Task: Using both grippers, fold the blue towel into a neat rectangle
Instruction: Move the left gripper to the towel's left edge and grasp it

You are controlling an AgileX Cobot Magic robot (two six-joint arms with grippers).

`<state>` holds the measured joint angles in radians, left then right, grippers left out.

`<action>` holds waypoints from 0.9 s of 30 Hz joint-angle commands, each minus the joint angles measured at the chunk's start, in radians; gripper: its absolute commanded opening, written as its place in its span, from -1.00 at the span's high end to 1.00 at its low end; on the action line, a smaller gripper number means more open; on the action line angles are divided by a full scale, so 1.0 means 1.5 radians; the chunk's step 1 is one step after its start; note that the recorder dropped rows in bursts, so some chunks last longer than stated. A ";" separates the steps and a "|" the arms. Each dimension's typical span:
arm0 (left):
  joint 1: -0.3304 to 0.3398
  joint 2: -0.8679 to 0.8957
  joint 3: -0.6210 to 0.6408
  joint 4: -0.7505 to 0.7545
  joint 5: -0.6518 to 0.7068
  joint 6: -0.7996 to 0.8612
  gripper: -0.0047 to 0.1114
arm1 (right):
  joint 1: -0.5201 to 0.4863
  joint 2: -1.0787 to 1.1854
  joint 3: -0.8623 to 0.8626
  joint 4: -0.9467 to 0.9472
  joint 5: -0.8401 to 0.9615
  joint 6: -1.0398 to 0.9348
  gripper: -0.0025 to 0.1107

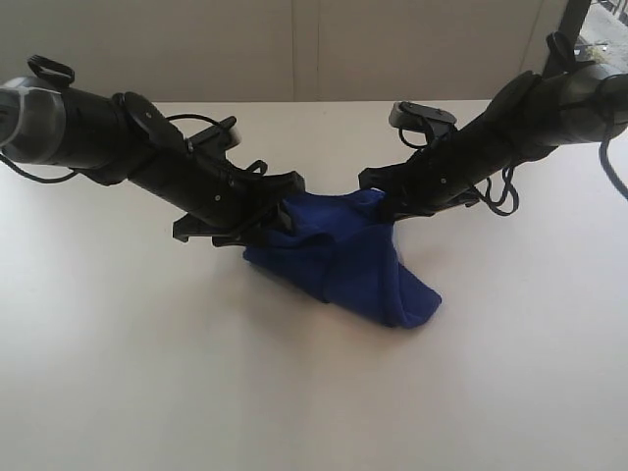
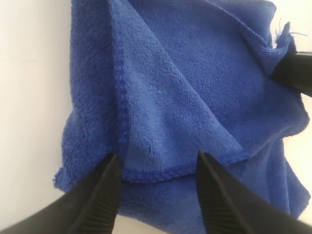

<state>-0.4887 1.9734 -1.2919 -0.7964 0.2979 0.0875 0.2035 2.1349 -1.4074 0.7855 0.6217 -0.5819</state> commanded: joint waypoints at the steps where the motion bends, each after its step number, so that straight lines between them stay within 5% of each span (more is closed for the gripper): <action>1: -0.002 0.014 0.004 -0.005 0.002 -0.003 0.00 | -0.004 -0.002 0.001 0.005 0.000 0.001 0.96; 27: -0.002 0.026 -0.063 -0.059 0.028 0.014 0.00 | -0.004 -0.002 0.001 0.005 -0.001 0.001 0.96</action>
<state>-0.4887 2.0216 -1.3810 -0.8694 0.3031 0.0984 0.2035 2.1349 -1.4074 0.7855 0.6194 -0.5819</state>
